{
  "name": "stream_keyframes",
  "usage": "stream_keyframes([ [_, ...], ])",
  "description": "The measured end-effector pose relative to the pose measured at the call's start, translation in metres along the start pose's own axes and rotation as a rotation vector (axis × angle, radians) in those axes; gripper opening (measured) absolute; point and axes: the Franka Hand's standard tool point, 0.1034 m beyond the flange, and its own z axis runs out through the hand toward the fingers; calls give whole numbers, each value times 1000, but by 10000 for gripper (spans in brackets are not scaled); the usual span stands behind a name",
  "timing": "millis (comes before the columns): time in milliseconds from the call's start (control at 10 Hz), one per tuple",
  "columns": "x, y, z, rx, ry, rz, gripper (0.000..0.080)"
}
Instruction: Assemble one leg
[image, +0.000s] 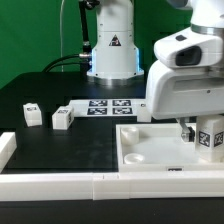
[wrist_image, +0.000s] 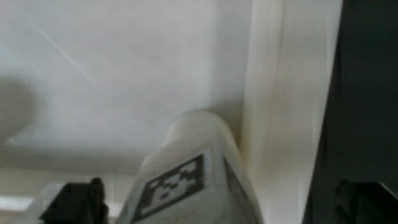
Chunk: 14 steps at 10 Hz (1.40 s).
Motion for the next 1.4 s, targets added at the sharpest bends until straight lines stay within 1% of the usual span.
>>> stream_keyframes([
  [100,1,0,-1,-14,-14,-109,649],
  [200,1,2,-1,-21,-20,-223,649],
  [300,0,3,-1,-20,-20,-303,649],
  [400,0,3,-1,-19,-20,-318,649],
  [500,0,3,0,-19,-21,-314,561],
  [600,0,3,0,-19,-21,-314,425],
  [700,0,4,0,-19,-20,-302,425],
  [800,0,6,0,-21,-22,-274,274],
  [900,0,6,0,-21,-22,-275,274],
  [1000,-1,5,0,-18,-21,-213,274],
  [1200,4,8,-3,-12,17,135,274],
  [1300,4,7,-2,-12,19,253,274],
  [1400,3,6,-2,-12,20,424,274],
])
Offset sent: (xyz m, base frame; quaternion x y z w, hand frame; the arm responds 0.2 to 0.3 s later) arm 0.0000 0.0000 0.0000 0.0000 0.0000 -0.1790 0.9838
